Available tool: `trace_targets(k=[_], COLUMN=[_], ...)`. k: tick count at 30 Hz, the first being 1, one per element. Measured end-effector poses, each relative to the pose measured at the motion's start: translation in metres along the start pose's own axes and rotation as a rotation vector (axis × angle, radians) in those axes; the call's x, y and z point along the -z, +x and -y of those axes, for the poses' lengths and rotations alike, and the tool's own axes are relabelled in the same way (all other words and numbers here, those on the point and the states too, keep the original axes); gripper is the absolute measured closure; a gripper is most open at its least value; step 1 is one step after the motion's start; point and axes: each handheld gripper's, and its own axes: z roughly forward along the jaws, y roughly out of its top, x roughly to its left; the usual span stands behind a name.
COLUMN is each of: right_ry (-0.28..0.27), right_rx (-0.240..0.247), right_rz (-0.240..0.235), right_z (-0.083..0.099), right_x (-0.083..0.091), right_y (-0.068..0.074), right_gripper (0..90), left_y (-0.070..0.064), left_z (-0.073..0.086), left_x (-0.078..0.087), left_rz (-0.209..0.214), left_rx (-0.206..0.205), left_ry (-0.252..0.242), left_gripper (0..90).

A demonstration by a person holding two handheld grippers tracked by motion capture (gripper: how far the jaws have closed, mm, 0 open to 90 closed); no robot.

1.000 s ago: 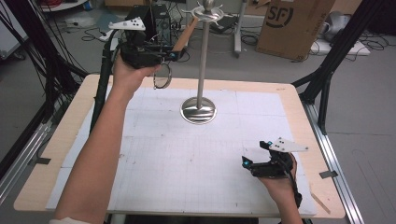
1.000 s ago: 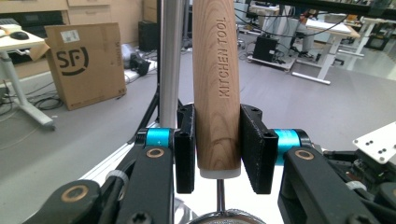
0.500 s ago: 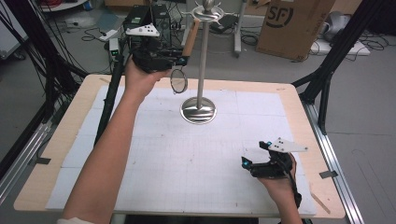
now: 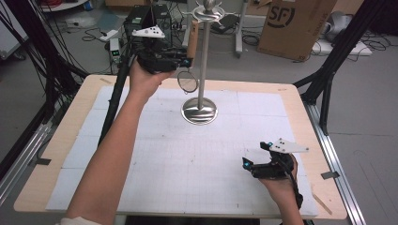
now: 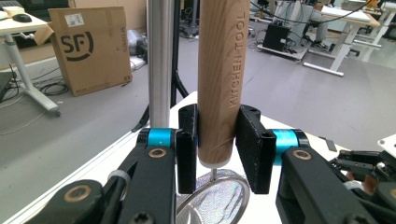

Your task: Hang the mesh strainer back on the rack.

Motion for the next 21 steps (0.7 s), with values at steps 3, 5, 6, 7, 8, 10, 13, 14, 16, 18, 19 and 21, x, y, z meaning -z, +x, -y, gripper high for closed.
trace_targets(k=[3, 5, 6, 7, 8, 10, 13, 14, 16, 18, 19, 21], right_ry=[-0.002, -0.002, -0.002, -0.001, -0.003, -0.004, -0.005, -0.005, -0.006, -0.007, -0.007, -0.007], right_rx=[0.005, -0.001, -0.001, 0.001, 0.003, 0.004, 0.003, -0.001, 0.002, 0.002, 0.003, 0.001], right_rz=[-0.003, -0.002, -0.002, -0.003, -0.004, -0.005, -0.007, -0.007, -0.007, -0.008, -0.007, -0.009], right_z=[0.000, 0.000, 0.000, 0.000, 0.000, 0.000, 0.000, 0.000, 0.000, 0.000, 0.000, 0.000], right_x=[0.000, 0.000, 0.000, 0.000, 0.000, 0.000, 0.000, 0.001, 0.001, 0.001, 0.001, 0.001], right_y=[0.000, 0.000, 0.000, 0.000, 0.000, -0.001, -0.001, -0.001, -0.001, -0.001, -0.001, -0.001], right_gripper=[3.6, 3.6, 3.6, 3.6, 3.6, 3.6, 3.6, 3.6, 3.6, 3.6, 3.6, 3.6], left_y=[0.001, 0.001, 0.002, 0.002, 0.002, 0.003, 0.004, 0.004, 0.005, 0.005, 0.005, 0.005], left_z=[-0.001, -0.002, -0.002, -0.003, -0.003, -0.005, -0.007, -0.007, -0.008, -0.008, -0.008, -0.008], left_x=[-0.001, -0.002, -0.003, -0.004, -0.005, -0.007, -0.011, -0.012, -0.015, -0.017, -0.017, -0.017], left_rz=[-0.009, -0.018, -0.019, -0.021, -0.019, -0.019, -0.013, -0.012, -0.008, -0.006, -0.008, -0.010], left_rx=[0.000, 0.002, 0.003, 0.006, 0.005, 0.001, 0.002, 0.003, 0.004, 0.006, 0.004, 0.007], left_ry=[0.006, 0.008, 0.010, 0.009, 0.012, 0.017, 0.021, 0.021, 0.020, 0.020, 0.023, 0.021], left_gripper=[70.0, 69.9, 69.7, 69.6, 69.6, 69.7, 69.8, 69.7, 69.7, 69.7, 69.7, 69.3])
